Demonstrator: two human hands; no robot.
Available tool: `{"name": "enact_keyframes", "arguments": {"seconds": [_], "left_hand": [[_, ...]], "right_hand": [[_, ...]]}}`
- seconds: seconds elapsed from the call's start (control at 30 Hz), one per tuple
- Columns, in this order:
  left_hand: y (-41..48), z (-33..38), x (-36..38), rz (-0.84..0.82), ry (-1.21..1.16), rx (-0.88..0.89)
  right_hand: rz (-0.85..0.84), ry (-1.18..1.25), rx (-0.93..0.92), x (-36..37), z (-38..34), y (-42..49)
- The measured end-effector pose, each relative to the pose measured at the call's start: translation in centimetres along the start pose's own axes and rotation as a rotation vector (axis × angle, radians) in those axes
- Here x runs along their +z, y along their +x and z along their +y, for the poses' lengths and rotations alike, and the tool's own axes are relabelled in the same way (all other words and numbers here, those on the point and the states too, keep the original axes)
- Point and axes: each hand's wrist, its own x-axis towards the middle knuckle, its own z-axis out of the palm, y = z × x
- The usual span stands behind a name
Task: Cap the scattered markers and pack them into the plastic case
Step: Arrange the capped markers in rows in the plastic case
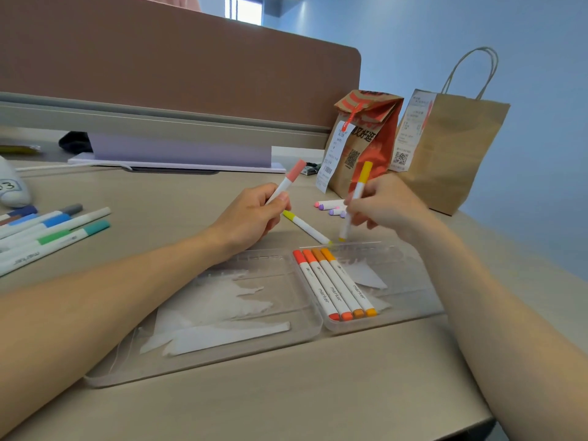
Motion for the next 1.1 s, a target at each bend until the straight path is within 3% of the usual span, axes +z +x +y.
{"name": "enact_keyframes", "arguments": {"seconds": [0.1, 0.17, 0.27, 0.33, 0.63, 0.93, 1.1], "left_hand": [[0.0, 0.1, -0.1, 0.002, 0.017, -0.002], [0.0, 0.1, -0.1, 0.002, 0.013, -0.004], [0.0, 0.0, -0.1, -0.001, 0.008, -0.009], [0.0, 0.0, -0.1, 0.000, 0.009, -0.009], [-0.1, 0.1, 0.0, -0.001, 0.046, -0.006], [-0.1, 0.2, 0.1, -0.011, 0.065, -0.001], [-0.1, 0.2, 0.0, -0.020, 0.063, -0.001]], "right_hand": [[-0.105, 0.207, 0.037, -2.2, -1.0, -1.2], [-0.308, 0.240, 0.055, -3.0, -1.3, -1.9], [-0.624, 0.075, 0.115, -3.3, -1.4, -2.7], [-0.711, -0.036, 0.144, -2.9, -1.3, -2.8], [-0.855, -0.322, 0.266, -1.2, -1.1, -2.9], [-0.852, -0.247, 0.254, -0.8, -0.7, -2.5], [-0.848, -0.344, 0.265, -0.7, -0.7, -2.2]]}}
